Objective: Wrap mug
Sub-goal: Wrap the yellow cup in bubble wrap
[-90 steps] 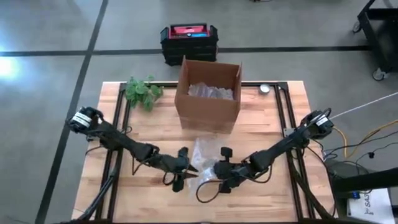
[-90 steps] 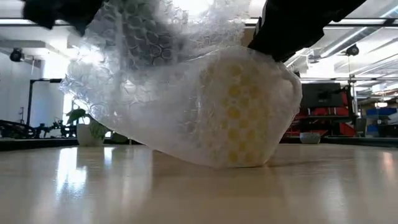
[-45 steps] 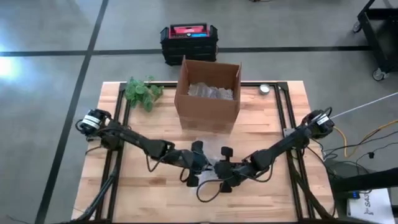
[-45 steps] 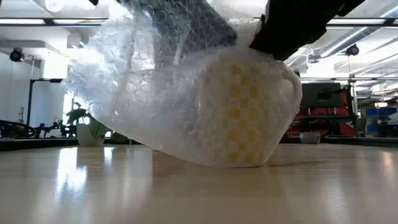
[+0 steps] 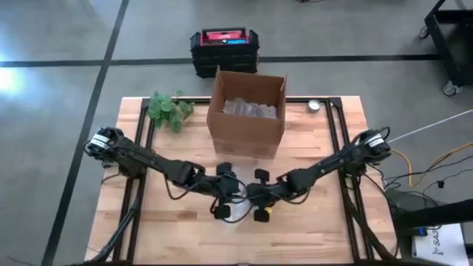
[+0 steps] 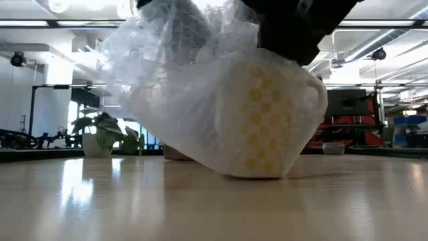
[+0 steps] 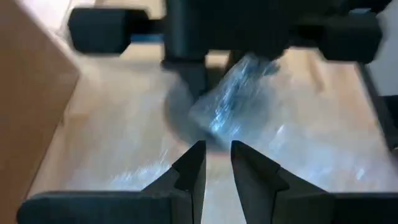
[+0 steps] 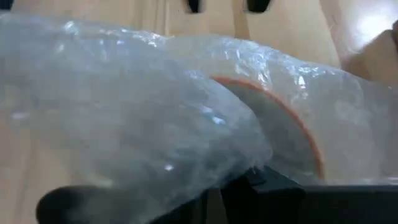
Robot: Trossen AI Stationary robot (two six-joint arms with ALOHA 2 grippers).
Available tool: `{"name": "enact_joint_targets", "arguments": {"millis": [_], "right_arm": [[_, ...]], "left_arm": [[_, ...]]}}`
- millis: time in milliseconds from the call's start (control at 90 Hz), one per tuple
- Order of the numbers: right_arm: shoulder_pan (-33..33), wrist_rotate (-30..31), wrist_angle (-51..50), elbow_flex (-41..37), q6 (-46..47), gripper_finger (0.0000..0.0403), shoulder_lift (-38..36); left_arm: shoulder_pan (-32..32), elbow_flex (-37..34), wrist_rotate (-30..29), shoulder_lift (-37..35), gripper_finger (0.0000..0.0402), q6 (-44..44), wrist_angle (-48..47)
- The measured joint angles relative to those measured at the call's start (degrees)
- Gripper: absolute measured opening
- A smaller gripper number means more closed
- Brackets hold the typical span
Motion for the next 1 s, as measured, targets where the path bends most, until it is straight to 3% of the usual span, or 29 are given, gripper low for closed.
{"name": "enact_joint_targets", "arguments": {"millis": [122,300,422,556,656,1000], "right_arm": [[0.0,-0.8,-0.3,1.5,-1.1,0.0013,1.0],[0.0,-0.9,-0.6,3.0,-2.7,0.0013,1.2],[0.0,-1.1,0.0,3.5,-3.9,0.0013,1.4],[-0.1,-0.4,0.2,3.5,-4.0,0.0013,1.4],[-0.1,-0.2,0.5,3.5,-3.7,0.0013,1.4],[0.0,-0.3,1.2,3.3,-3.2,0.0014,1.3]], "left_arm": [[-1.2,-3.0,-4.3,-1.2,0.0062,-3.6,-3.3],[-1.9,-12.2,-3.1,-1.7,0.006,-11.3,-0.5],[-2.2,-20.7,-0.3,-1.0,0.0059,-13.4,16.1],[-2.1,-26.0,1.9,-1.0,0.0059,-10.8,40.4],[-1.7,-26.0,1.7,-1.0,0.0059,-7.5,46.4],[-0.7,-17.9,1.8,2.5,0.0042,-1.3,40.7]]}}
